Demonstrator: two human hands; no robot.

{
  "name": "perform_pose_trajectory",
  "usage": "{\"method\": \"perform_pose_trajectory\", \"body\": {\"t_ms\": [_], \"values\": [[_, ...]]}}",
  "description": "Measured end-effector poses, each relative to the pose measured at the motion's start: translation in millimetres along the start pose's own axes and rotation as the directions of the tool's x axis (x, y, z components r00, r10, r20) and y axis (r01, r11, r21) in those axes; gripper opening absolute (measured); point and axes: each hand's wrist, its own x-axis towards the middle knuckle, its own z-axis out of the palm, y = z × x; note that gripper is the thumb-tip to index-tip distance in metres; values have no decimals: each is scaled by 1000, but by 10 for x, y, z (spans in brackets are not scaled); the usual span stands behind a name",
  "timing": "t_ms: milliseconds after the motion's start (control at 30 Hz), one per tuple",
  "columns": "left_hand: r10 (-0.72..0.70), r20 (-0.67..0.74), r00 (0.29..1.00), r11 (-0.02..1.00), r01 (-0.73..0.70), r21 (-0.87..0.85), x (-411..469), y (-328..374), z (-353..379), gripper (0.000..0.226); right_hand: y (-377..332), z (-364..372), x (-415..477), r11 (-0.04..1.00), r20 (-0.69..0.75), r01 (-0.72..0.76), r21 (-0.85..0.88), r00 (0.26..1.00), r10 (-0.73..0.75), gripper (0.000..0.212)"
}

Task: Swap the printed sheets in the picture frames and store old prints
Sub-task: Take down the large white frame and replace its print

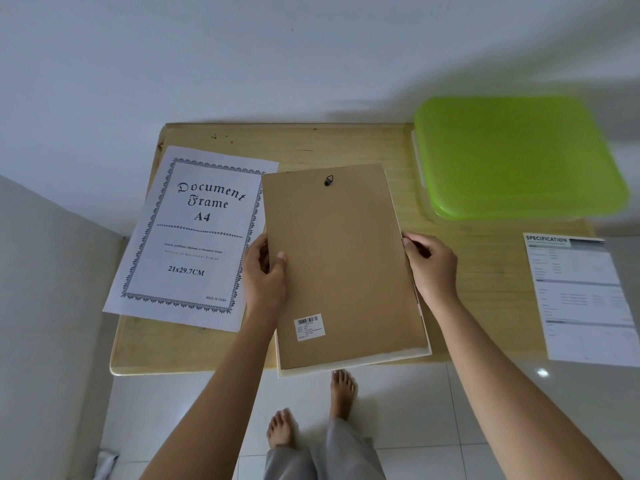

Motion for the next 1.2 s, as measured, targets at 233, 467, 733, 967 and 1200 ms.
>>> {"method": "perform_pose_trajectory", "body": {"t_ms": [233, 467, 733, 967, 1200], "values": [[-22, -15, 1000, 1000, 22, 0, 1, 37, -13, 41, 45, 24, 4, 999, -22, 30, 17, 999, -30, 18], [-16, -36, 999, 999, 18, 46, 18, 71, -1, 41, 51, 10, 7, 998, -22, 57, 12, 998, -57, 18], [-19, -69, 997, 997, 23, 68, 38, 109, 35, 38, 42, -6, 20, 998, -5, 64, 12, 998, -64, 18], [14, -46, 999, 993, -8, 118, 113, 51, 44, 37, 39, -14, 22, 999, 21, 30, 34, 999, -30, 19], [49, -29, 998, 999, -48, 23, 49, 71, 63, 37, 14, -40, 29, 999, 56, 6, 33, 998, -8, 20]]}}
